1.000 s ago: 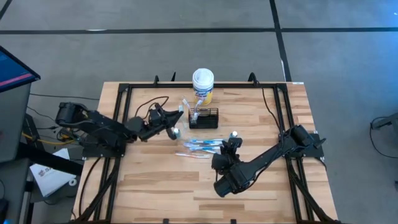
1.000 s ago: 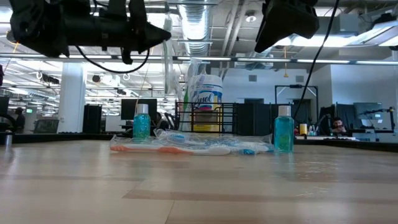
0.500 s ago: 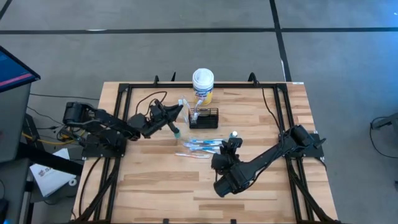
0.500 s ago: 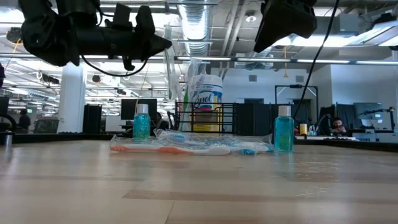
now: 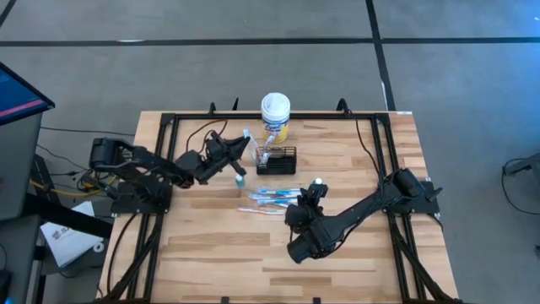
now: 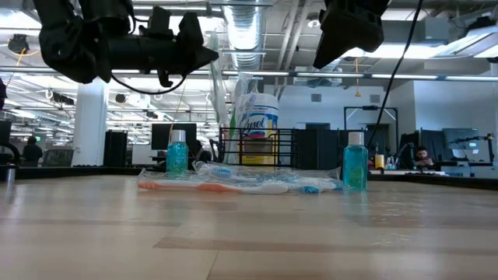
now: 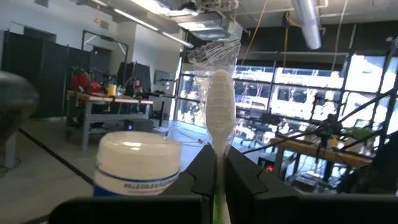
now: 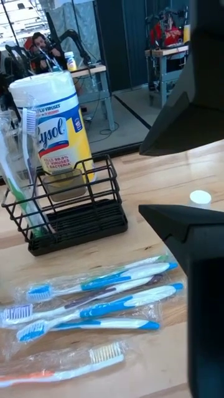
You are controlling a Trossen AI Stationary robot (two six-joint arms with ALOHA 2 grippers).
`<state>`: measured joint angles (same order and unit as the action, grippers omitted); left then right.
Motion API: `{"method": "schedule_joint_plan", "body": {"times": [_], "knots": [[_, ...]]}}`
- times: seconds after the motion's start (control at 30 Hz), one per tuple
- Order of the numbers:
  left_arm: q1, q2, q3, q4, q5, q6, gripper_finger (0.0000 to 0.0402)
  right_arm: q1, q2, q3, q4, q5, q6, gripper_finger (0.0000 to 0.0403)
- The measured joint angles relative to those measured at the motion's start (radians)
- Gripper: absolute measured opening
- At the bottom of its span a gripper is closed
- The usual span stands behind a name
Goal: Pick & Place toothbrushing station
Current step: Put the green toothbrush into the black wire organizer
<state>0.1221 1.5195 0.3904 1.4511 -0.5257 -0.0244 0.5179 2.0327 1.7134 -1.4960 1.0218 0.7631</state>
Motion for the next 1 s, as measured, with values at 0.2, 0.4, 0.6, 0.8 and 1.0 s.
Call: {"method": "schedule_joint_plan", "body": {"times": [0.2,0.4,0.6,0.8,1.0], "knots": [[0.032,0.031,0.024,0.010,-0.001,0.001,0.0007,0.001,0.000,0.000,0.010,0.000,0.000,0.0127],[0.043,0.109,0.076,0.014,-0.001,0.020,0.0007,0.001,0.000,0.000,0.013,0.000,-0.002,0.0127],[0.043,0.134,0.117,0.020,-0.009,0.054,0.0007,0.001,0.000,0.000,0.015,0.000,0.005,0.0127],[0.048,0.134,0.119,0.019,-0.030,0.096,0.0008,0.001,0.000,0.000,0.015,0.000,0.005,0.0127],[0.048,0.134,0.119,0.016,-0.033,0.102,0.0008,-0.003,0.000,0.000,0.016,0.000,0.008,0.0127]]}}
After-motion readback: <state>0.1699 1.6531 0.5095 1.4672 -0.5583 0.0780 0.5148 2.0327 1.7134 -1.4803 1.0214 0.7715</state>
